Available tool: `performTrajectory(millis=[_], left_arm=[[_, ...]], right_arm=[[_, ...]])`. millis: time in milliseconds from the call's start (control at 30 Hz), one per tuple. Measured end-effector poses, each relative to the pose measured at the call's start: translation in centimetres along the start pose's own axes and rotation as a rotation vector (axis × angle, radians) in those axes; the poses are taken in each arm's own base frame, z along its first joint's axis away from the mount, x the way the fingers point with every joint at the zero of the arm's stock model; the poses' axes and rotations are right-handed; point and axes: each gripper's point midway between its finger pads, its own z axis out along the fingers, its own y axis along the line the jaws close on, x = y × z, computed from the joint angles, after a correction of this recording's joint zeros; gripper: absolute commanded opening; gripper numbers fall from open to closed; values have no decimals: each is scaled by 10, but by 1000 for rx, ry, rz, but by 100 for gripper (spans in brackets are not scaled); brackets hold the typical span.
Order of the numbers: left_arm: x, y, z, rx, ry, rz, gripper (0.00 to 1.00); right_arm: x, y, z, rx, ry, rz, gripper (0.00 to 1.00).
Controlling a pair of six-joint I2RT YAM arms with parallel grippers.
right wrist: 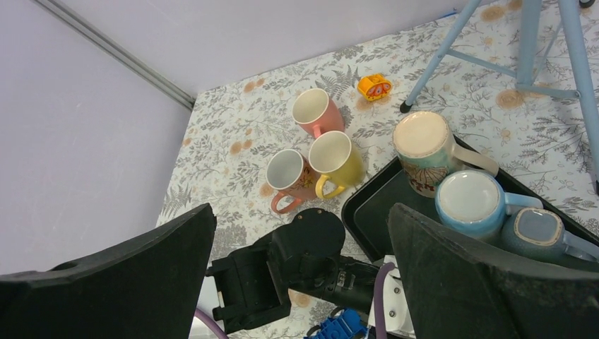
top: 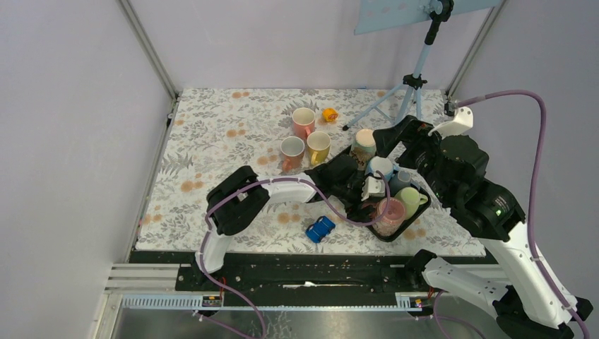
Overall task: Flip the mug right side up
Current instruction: Turn over the cup on the tray.
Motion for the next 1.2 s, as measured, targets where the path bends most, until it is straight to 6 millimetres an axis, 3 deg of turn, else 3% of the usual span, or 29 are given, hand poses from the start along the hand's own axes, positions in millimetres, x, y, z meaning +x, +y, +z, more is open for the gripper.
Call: performTrajectory(millis=[367,767,1200], left_arm=[[13,-1,16,16,26,-3,62],[8,5,15,2,39,15,53],[2,15,12,-29,62,49,28]], right_arm=[[9,-5,3,9,12,-5,100],[16,-7,4,9,26,0,100],[27,-9,7,8,55,2,100]])
